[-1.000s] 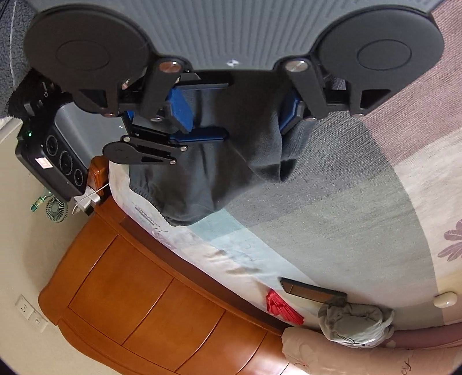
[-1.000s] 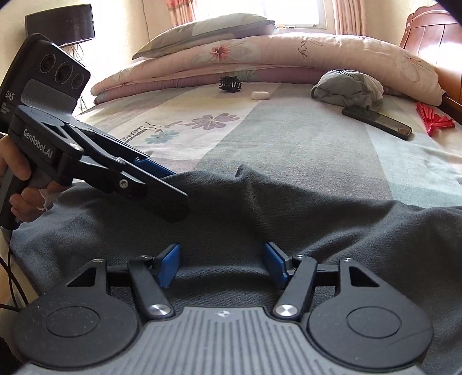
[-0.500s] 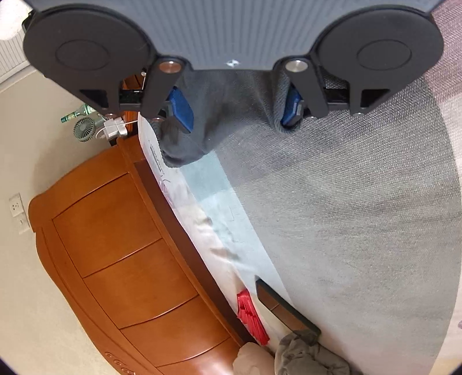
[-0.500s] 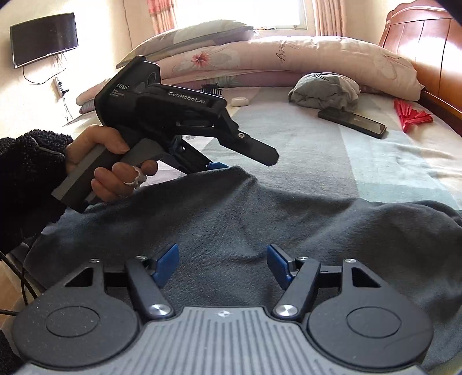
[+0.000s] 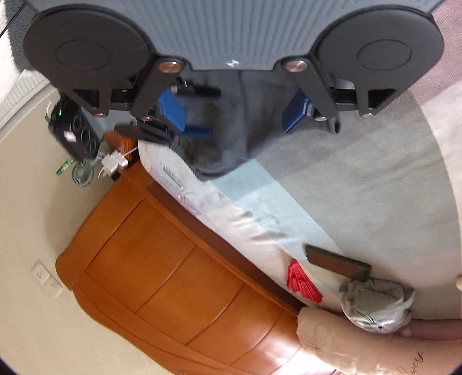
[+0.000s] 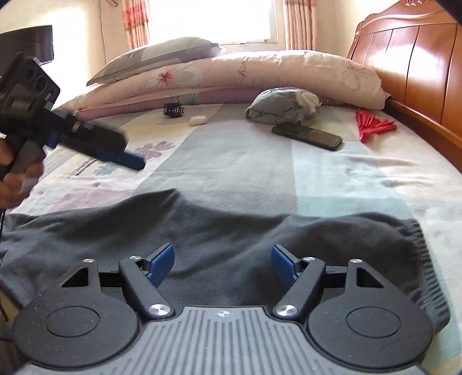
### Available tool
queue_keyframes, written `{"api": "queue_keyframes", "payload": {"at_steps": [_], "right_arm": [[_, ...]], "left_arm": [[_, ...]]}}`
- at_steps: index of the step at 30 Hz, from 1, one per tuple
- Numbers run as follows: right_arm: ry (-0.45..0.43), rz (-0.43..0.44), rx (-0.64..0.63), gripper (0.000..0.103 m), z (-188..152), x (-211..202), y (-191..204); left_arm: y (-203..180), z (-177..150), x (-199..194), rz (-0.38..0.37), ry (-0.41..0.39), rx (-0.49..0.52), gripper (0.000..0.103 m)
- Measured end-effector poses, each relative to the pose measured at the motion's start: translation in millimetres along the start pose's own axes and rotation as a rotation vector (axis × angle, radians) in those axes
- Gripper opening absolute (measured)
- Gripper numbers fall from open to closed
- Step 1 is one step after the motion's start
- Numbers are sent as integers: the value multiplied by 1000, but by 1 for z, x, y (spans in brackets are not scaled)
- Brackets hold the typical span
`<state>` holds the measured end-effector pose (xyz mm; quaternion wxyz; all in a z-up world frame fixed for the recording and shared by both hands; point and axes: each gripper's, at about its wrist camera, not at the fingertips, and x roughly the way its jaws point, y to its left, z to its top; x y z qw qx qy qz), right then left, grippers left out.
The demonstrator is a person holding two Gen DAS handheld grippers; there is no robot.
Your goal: Fold clothes
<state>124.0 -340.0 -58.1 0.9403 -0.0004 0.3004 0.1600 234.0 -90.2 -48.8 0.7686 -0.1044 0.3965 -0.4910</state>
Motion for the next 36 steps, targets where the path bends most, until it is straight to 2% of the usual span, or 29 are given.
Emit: {"api": "queue_keyframes", "payload": {"at_steps": [2,4,5,8,10,12,14,17,20,24,26,30,32,34,36], "right_arm": [[-10,-24,27,78,9,12,-20],[29,-26,56,78,10,29,-40],[49,-37,62,78,8,37,-49],[58,-98,18,73,-7,37,-72],[49,-139,2,73,-13,26,-84],[53,-145,20,72,-15,16,-92],[62,-161,39,73,-12,7,-88],[59,-130,10,81,-11,-8,-67],[84,-98,-27,83,-18,-13,-51],[113,-145,-51,84,-30,-19,-52],[121,-175,-62,85,-34,-24,-54],[134,-228,-80,86,-42,-34,-56],[110,-203,-76,86,-39,-41,-46],[72,-115,-62,88,-38,-45,-33],[75,-67,-55,90,-40,-38,-19]], "left_arm": [[6,-10,20,55,42,-28,74],[19,-18,30,158,46,-57,72],[24,-21,28,178,25,-65,61],[31,-25,20,198,-7,-85,60],[29,-26,19,212,-2,-55,59],[23,-24,21,234,9,-38,59],[16,-21,23,263,23,-24,59],[-14,-24,23,303,46,94,60],[-48,-41,23,326,61,226,64],[-82,-73,23,385,79,349,66],[-84,-88,28,432,120,347,69],[-94,-102,19,474,110,333,69],[-99,-108,14,494,104,327,69],[-109,-109,11,489,83,350,70],[-112,-112,17,497,93,333,70]]}}
